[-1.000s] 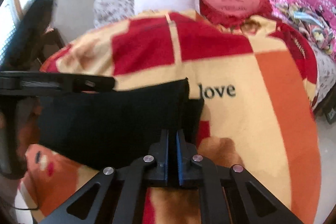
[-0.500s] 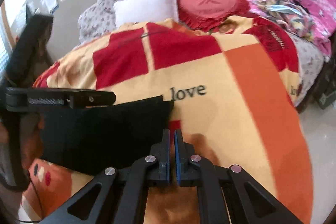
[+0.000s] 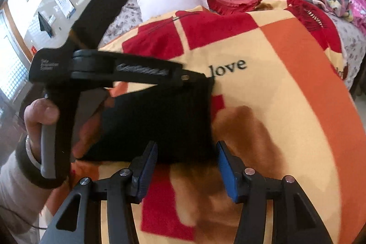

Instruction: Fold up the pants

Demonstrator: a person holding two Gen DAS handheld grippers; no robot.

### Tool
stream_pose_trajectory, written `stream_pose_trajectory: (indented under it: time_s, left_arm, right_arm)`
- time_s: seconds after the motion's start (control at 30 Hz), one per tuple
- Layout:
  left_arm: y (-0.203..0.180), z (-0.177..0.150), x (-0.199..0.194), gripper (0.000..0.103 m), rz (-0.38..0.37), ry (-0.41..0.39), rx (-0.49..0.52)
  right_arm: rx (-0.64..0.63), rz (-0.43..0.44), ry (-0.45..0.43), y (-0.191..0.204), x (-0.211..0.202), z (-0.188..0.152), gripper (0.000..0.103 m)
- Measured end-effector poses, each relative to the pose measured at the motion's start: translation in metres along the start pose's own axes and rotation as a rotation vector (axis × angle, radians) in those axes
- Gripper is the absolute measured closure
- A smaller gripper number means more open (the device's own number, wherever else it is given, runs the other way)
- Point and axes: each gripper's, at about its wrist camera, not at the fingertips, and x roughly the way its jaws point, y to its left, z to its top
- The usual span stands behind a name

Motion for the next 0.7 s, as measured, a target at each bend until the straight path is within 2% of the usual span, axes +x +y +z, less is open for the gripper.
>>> stream_pose_trajectory:
  time_s: [0.1, 0.17, 0.27, 0.33, 0.37, 0.4, 0.53, 0.6, 0.7]
  left_arm:
    - [-0.015, 0.002, 0.006, 0.024, 0.019, 0.007, 0.059]
    - [-0.028, 0.0, 0.01, 0.024, 0.073, 0.001, 0.127]
    - [-0.036, -0.004, 0.013, 0.024, 0.114, -0.021, 0.17]
    - [-0.035, -0.005, 0.011, 0.039, 0.106, -0.038, 0.166]
    - [-0.034, -0.005, 0.008, 0.062, 0.093, -0.044, 0.167]
    - [-0.032, -0.004, 0.006, 0.078, 0.064, -0.034, 0.158]
    - [-0.021, -0.005, -0.011, 0.087, -0.024, -0.038, 0.107]
    - [-0.013, -0.007, -0.033, 0.089, -0.059, -0.074, 0.075]
    - [0.005, -0.013, -0.071, 0.089, -0.068, -0.139, 0.035]
  right_arm:
    - [0.053, 0.029, -0.028, -0.003, 0.004, 0.001, 0.055]
    - [0.096, 0.054, -0.04, -0.007, 0.005, 0.002, 0.06]
    - [0.143, 0.074, -0.041, -0.012, 0.009, 0.003, 0.077]
    - [0.16, 0.082, -0.039, -0.013, 0.012, 0.005, 0.086]
    - [0.151, 0.075, -0.041, -0.01, 0.012, 0.006, 0.087]
    - [0.129, 0.059, -0.049, -0.004, 0.01, 0.007, 0.088]
    - [0.067, 0.045, -0.071, 0.017, -0.003, 0.015, 0.089]
    - [0.03, 0.057, -0.084, 0.033, -0.011, 0.02, 0.089]
    - [-0.043, 0.069, -0.103, 0.065, -0.019, 0.028, 0.089]
